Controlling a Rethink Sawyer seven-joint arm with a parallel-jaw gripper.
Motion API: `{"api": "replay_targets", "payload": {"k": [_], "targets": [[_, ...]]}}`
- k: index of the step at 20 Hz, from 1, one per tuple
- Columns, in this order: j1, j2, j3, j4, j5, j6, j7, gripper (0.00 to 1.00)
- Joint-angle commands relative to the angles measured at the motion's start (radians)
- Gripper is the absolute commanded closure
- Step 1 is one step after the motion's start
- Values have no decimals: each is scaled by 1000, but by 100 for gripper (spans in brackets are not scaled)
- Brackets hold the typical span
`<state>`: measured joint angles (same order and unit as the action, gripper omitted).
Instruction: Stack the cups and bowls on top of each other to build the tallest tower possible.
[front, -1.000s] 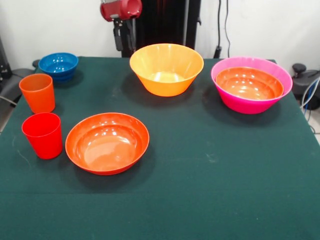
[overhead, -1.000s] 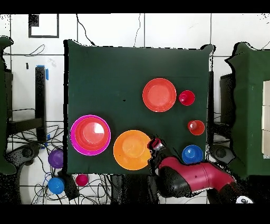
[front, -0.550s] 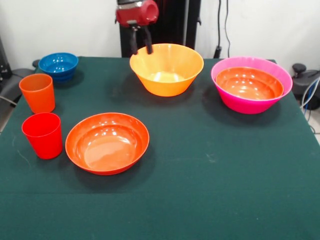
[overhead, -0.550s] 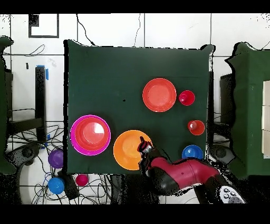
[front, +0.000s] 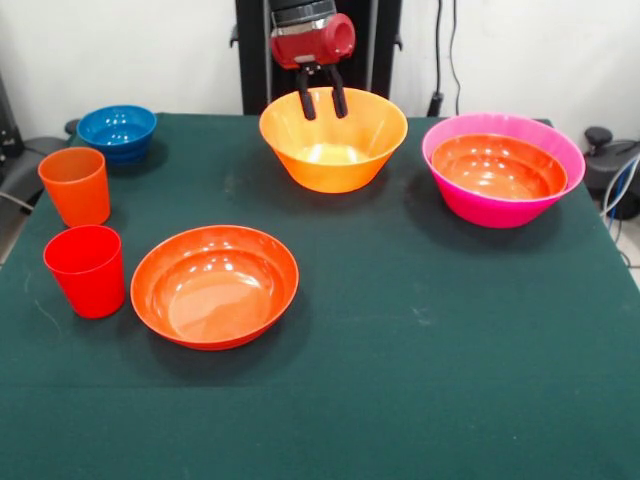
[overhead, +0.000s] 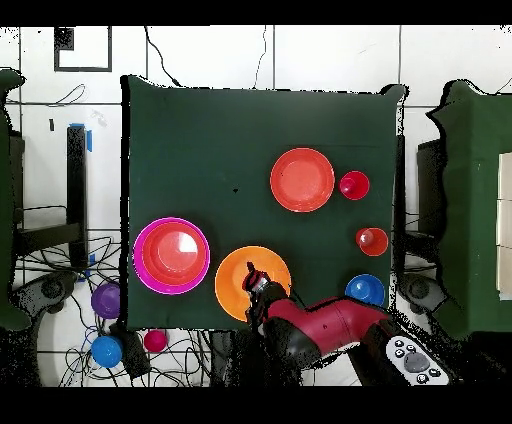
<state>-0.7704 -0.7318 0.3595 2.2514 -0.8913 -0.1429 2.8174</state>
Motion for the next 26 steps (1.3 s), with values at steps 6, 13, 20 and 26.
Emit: {"api": "replay_targets", "payload": {"k": [6,13,20,26], "targets": [[-132,-106,150,48,-3,161,-99,0],[-185,-148,199,77,-2,203,-119,0],[-138,-61,114,3,-86,151,-84,0],[-69,42,17,-100,-135,69,-59,0]]}}
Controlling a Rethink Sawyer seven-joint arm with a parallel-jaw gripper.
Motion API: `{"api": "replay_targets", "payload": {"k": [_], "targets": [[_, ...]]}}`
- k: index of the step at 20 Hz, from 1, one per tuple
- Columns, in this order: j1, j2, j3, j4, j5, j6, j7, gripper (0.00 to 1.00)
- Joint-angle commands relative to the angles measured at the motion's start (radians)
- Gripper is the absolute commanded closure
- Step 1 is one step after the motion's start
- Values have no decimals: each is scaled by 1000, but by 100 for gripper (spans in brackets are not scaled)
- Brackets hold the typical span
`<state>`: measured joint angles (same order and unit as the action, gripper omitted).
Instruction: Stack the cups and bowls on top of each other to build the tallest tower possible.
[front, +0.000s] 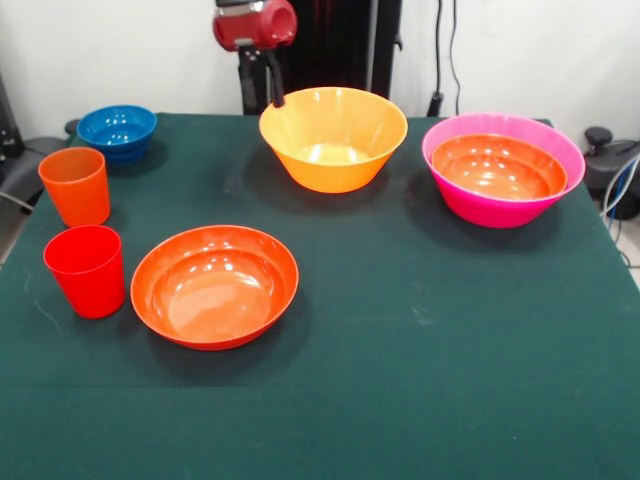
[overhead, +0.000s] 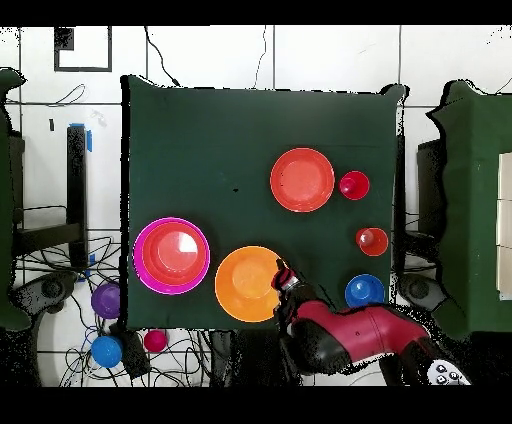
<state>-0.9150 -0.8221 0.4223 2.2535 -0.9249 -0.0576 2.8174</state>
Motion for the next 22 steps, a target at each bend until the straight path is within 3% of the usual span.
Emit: {"api": "replay_targets", "payload": {"k": [1,7,13,19,22], "targets": [[83,136,-52,-105,-101,-22,-54,0],[138,161,-108,-120,-97,-83,-30,0],[130,167,-103,-137,-105,-87,-48,0],[55,128,-22,-116,-109,-10,-74,0],[-22,42,70,-53,-70,79,-118,0]]}}
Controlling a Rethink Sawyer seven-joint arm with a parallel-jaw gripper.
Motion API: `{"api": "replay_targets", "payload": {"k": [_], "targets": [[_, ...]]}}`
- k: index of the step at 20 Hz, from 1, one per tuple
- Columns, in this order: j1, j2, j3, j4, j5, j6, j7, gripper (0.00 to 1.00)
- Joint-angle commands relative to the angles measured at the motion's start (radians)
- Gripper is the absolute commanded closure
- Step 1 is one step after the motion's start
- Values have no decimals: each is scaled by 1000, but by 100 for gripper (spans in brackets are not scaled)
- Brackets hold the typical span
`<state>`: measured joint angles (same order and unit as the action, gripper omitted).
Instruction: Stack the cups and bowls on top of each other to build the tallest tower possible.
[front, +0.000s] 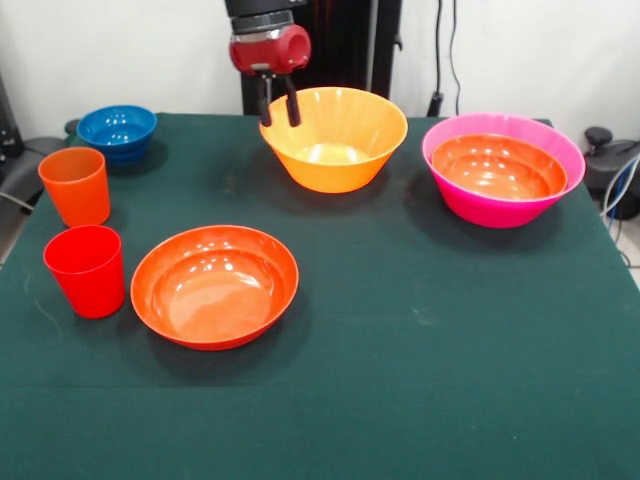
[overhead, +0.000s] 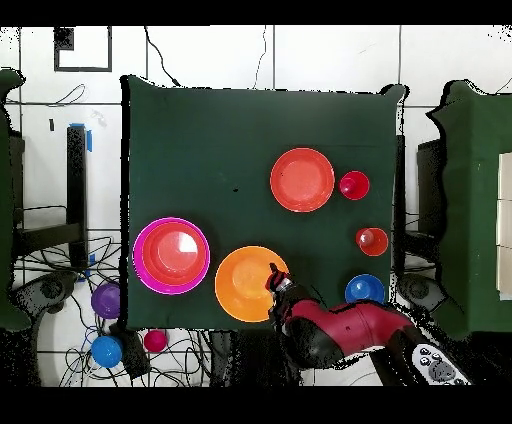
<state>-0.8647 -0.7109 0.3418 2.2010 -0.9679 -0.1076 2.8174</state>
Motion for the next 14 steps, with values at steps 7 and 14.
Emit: {"api": "replay_targets", "payload": {"k": [7,14], "targets": [[-161,-109,232,34,-20,198,-169,0],[-148,-57,207,-8,-73,173,-147,0]]}}
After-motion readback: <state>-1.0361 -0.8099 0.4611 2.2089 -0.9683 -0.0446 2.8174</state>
